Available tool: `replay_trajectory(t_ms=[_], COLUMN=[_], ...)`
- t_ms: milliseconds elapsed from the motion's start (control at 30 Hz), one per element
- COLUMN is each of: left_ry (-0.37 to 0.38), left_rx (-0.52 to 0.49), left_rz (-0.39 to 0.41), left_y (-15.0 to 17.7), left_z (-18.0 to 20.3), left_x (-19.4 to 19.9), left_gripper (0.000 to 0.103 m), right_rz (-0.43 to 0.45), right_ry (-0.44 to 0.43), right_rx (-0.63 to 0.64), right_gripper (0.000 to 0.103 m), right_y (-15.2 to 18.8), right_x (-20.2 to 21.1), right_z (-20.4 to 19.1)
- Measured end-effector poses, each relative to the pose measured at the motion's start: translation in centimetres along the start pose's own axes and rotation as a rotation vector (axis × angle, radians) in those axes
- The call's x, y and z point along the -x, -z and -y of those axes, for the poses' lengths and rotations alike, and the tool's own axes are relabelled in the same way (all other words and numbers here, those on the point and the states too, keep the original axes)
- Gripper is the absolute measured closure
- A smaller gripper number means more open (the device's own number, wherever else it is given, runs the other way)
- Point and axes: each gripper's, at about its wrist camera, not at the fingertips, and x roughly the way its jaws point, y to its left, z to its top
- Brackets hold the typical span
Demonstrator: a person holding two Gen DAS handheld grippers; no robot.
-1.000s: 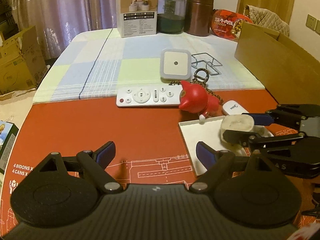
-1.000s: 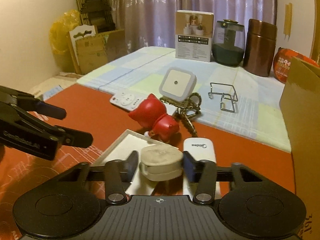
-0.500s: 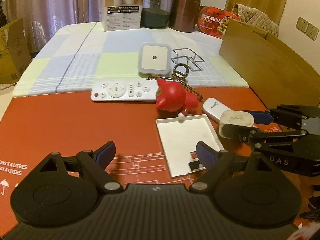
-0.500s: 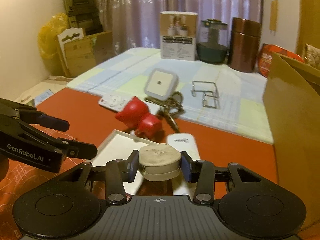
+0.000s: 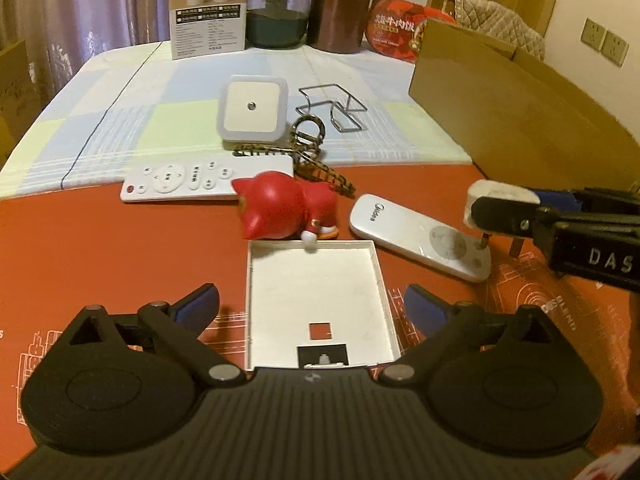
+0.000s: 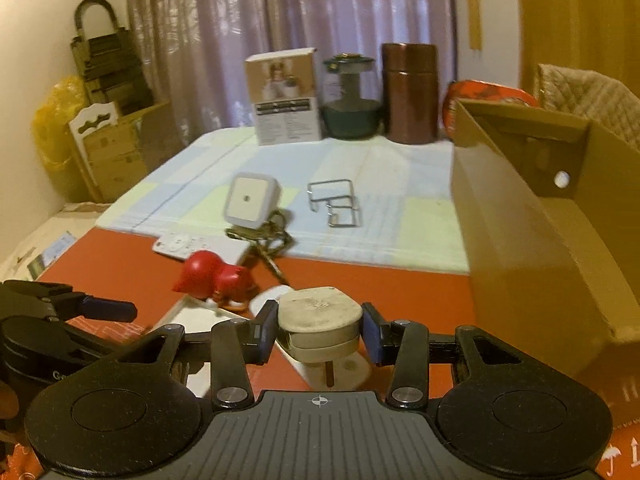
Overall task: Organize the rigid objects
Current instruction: 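Grasp the white tray edge with the left tool, then carry the white tray and beige object over the cardboard box with both tools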
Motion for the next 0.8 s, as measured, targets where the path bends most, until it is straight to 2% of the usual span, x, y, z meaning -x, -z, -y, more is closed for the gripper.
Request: replay_trajectory(t_ms=[300, 400, 533, 800], left_ry=[-0.061, -0.09, -0.083, -0.041], left_rx=[-0.036, -0.061, -0.064, -0.008], left_rz=[-0.026, -0.022, -0.011, -0.045], left_y=[0.5, 0.7, 0.8, 1.0], left_z=[1.1, 1.5, 1.7, 0.8], left_x=[-1.7, -1.8, -1.6, -0.3], left_gripper=[0.005, 0.01, 0.018, 0.02], right_rz=[-0.002, -0.005, -0.009, -0.007], right_ry=[0.02, 0.019, 0.014, 0.009], right_rx=[-0.005, -0.019, -0.026, -0.012], right_gripper=[0.063, 0.063, 0.063, 0.063], right_y=[0.2, 0.3, 0.3, 0.2], right_x=[0.1, 0.0, -0.1, 0.2], right_z=[0.8, 1.0, 1.1, 0.8])
